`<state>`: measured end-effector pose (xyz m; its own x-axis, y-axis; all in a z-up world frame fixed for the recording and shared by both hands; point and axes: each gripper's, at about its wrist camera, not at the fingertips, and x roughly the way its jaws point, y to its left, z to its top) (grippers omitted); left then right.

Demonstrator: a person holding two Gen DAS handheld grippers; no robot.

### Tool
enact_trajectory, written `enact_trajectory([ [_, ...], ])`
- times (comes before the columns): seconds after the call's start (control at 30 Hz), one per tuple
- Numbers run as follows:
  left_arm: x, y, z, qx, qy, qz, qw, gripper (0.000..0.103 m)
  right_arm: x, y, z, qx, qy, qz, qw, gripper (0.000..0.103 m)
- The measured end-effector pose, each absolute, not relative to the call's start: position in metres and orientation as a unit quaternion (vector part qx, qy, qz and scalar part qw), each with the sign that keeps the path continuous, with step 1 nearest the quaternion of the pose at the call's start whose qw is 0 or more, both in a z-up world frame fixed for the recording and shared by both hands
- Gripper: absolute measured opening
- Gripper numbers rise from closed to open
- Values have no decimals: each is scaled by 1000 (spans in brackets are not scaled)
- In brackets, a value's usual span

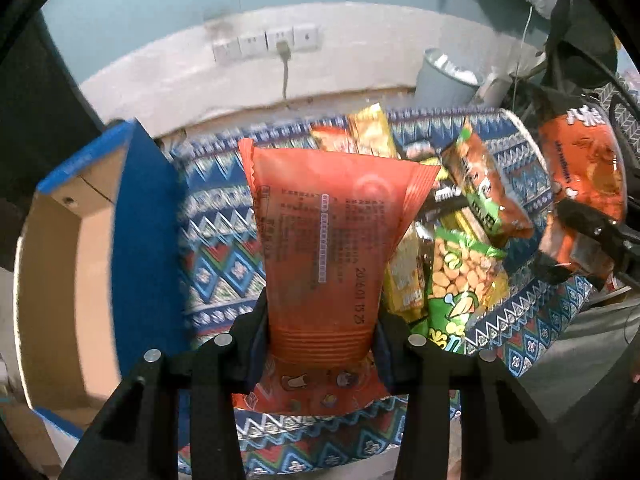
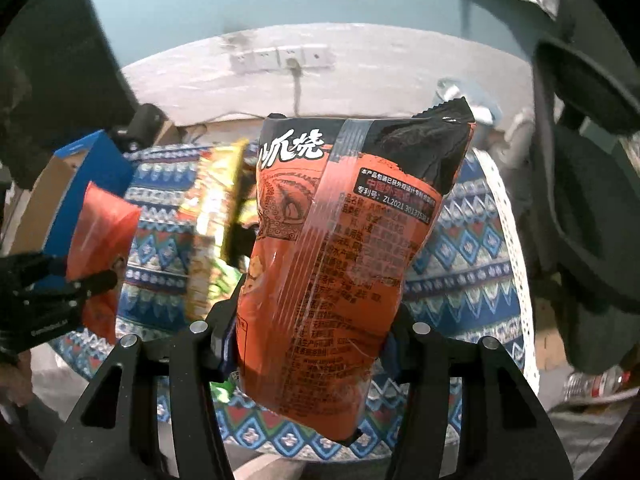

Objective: Organize snacks
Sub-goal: 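Carry both bags over the cardboard box and open both grippers to drop them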

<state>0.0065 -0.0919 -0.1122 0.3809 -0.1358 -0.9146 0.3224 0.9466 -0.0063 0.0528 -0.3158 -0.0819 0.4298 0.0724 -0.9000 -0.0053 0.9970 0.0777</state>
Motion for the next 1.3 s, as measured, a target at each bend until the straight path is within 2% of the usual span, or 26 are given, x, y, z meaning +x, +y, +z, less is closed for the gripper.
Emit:
enact_trajectory([
  [0.53,9,-38,-80,88,476,-99,870,44,72,-237,-42,-13,494,102,863,54],
  [1.3,14,78,-79,14,477,-22,879,44,119,-87,-31,-60,481,227,845,54],
])
